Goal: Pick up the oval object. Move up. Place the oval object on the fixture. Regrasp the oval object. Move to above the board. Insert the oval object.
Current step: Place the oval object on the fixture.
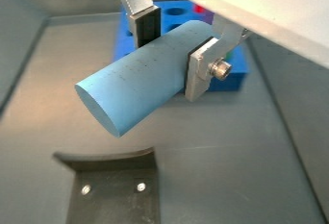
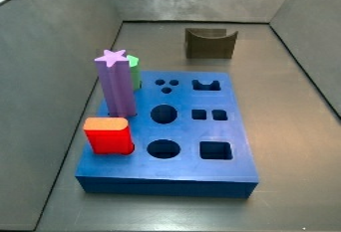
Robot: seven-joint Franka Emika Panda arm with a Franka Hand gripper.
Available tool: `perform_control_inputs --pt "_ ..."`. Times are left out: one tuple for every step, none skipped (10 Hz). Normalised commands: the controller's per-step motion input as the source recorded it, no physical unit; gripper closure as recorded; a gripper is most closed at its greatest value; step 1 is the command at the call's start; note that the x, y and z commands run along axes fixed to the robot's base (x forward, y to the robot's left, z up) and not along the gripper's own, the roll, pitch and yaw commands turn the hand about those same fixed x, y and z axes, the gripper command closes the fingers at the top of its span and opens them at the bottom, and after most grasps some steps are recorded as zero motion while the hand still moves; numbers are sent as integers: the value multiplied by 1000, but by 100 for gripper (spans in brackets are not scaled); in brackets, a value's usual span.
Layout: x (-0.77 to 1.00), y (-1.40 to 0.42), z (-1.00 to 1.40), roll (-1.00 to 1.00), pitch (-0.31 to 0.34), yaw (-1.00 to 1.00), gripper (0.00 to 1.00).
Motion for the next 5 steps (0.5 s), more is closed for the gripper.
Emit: perform_control_inputs --pt "1000 56 11 -8 -24 1000 100" --pt "1000 48 5 -11 -18 1000 100" --pt "1000 45 4 -12 -15 1000 100" --pt "848 674 -265 -1000 86 845 100" --pt "777 661 -265 -1000 91 772 100"
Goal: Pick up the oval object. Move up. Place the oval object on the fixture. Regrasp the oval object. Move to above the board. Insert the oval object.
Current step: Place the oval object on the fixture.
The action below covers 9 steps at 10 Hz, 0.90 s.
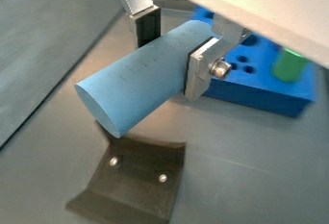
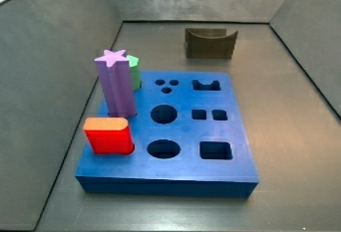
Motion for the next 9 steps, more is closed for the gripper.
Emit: perform_control_inputs --pt "628 435 -155 -1000 100 646 100" --pt "560 309 -103 -1000 113 615 100" --pt "421 126 -54 -1000 152 560 100" --pt "199 71 -22 -1000 239 486 100" --pt "123 46 -17 -1000 275 426 100" --pt "43 48 -6 -1000 319 339 100" --pt "38 44 -5 -1000 333 291 100" --pt "59 42 -19 -1000 374 179 100" --pt "77 47 -27 -911 383 79 100"
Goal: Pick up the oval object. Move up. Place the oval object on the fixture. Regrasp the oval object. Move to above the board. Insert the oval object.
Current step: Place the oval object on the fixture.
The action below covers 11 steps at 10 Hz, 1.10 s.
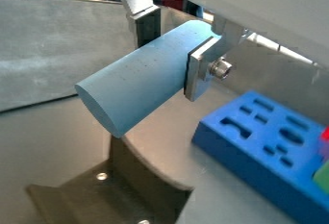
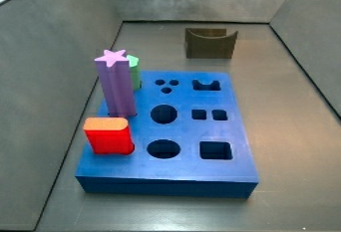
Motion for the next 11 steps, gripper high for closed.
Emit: perform_control_inputs --pt "95 54 -27 -720 343 -51 100" --pt "93 55 -30 -531 276 -143 100" --pt "87 54 -24 -379 219 -178 100" --pt "84 43 -19 -292 181 -190 100" --pt "128 135 -1000 -1000 209 -38 100" --pt "134 138 -1000 -1000 181 -51 100" --pt "145 140 -1000 -1000 206 -95 100" --pt "165 140 -1000 -717 192 -148 100" --pt "170 142 -1000 -611 176 -170 100" --pt "186 145 -1000 -344 126 -201 100" --pt "202 137 -1000 -151 71 -215 100"
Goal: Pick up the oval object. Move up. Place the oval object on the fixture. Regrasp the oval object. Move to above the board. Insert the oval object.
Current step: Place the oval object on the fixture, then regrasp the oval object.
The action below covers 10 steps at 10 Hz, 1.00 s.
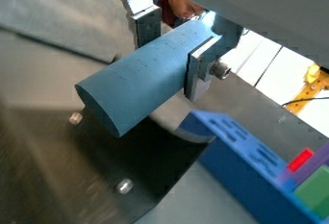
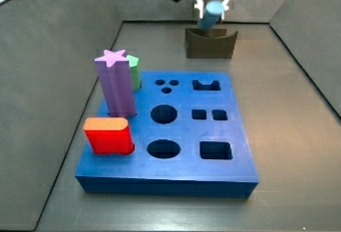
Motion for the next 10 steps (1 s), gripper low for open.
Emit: perform_control_inputs --pt "182 126 -860 -115 37 -211 100" --pt "136 93 -603 -123 -1 -189 100" --pt "0 0 0 0 0 0 0" --pt "0 0 1000 -67 40 58 0" --pt "-5 3 1000 -60 42 58 0" --pt "-24 -5 1000 9 61 28 0" --pt "-41 2 1000 37 80 11 0" --pt "-43 3 831 48 87 -4 0" --pt "-34 0 542 58 87 -25 0" --pt "-32 1 423 58 89 -32 0"
